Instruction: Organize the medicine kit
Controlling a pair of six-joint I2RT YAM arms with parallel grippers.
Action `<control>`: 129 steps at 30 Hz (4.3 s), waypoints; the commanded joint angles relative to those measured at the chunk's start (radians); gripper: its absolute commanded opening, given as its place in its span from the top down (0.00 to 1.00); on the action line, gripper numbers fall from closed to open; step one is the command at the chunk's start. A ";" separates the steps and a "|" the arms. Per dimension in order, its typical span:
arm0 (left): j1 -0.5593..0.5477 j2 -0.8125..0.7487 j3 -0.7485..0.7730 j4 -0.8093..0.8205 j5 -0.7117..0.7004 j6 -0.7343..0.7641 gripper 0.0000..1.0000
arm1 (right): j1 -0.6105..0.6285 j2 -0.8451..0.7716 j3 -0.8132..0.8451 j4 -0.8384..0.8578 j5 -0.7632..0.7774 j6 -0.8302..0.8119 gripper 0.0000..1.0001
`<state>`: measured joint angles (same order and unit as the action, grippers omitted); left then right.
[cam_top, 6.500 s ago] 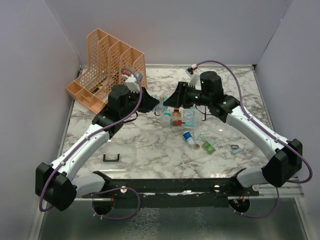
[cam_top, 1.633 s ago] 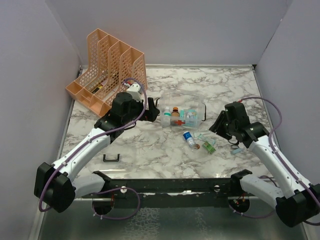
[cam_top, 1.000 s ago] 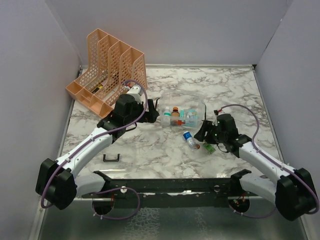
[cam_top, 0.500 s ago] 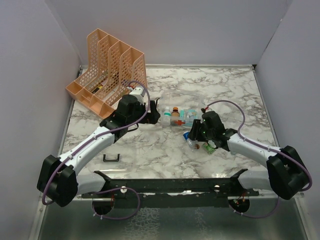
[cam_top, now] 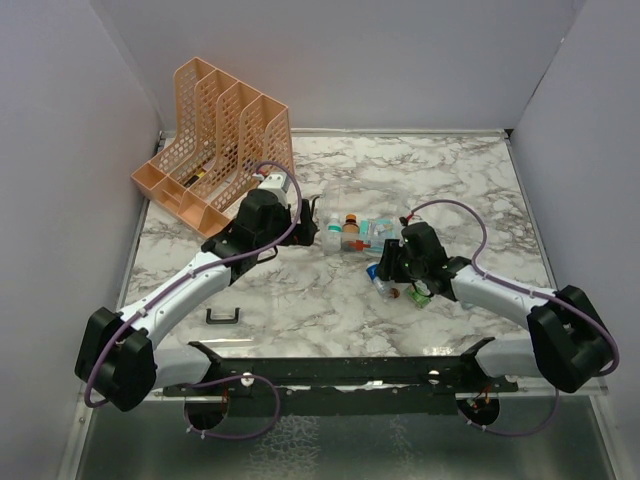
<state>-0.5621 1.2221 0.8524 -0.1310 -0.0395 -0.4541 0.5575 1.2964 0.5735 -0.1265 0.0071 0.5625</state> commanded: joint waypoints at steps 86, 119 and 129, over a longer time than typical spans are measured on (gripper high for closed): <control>0.062 -0.050 -0.049 -0.073 -0.144 -0.169 0.01 | 0.018 0.651 0.874 -0.112 -0.153 -1.413 0.86; 0.071 -0.045 -0.045 -0.085 -0.167 -0.169 0.01 | -0.040 0.748 0.945 -0.235 -0.448 -1.361 0.87; 0.071 -0.042 -0.045 -0.084 -0.167 -0.169 0.01 | -0.043 0.748 0.919 -0.130 -0.306 -1.320 0.79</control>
<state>-0.4965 1.1751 0.7780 -0.2111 -0.1905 -0.6331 0.5156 2.0258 1.4986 -0.3260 -0.3637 -0.7887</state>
